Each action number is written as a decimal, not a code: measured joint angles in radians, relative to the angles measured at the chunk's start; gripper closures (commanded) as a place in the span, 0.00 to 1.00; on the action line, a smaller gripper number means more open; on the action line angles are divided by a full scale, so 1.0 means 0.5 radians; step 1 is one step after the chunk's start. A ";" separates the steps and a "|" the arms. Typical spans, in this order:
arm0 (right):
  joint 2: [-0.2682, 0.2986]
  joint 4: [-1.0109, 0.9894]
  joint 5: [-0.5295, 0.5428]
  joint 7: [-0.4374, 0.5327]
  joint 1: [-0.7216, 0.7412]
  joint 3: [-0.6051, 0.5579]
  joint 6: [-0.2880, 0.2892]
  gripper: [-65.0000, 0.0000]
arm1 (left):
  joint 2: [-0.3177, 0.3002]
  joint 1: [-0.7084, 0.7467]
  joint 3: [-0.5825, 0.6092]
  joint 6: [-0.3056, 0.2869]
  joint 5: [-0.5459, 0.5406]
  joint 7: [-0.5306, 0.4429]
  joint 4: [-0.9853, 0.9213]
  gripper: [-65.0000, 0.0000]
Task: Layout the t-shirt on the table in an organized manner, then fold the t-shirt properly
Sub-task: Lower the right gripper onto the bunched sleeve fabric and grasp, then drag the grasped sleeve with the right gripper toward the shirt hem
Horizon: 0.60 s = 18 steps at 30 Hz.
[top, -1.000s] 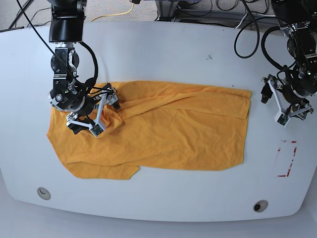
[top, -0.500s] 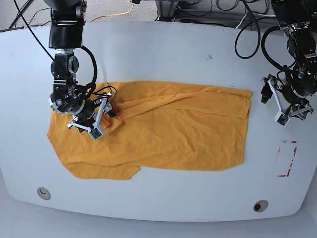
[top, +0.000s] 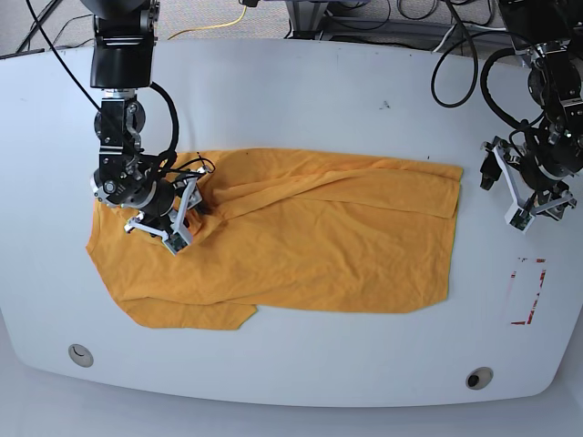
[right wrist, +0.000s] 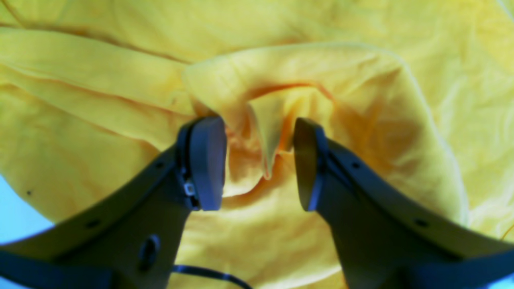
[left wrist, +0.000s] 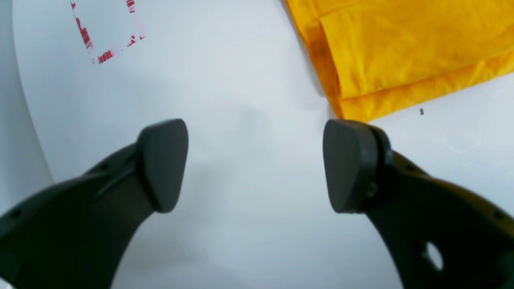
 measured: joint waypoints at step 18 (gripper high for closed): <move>-0.002 0.005 0.002 -0.014 0.076 0.009 0.001 0.99 | 0.000 -0.005 0.000 0.000 0.000 0.000 0.000 0.24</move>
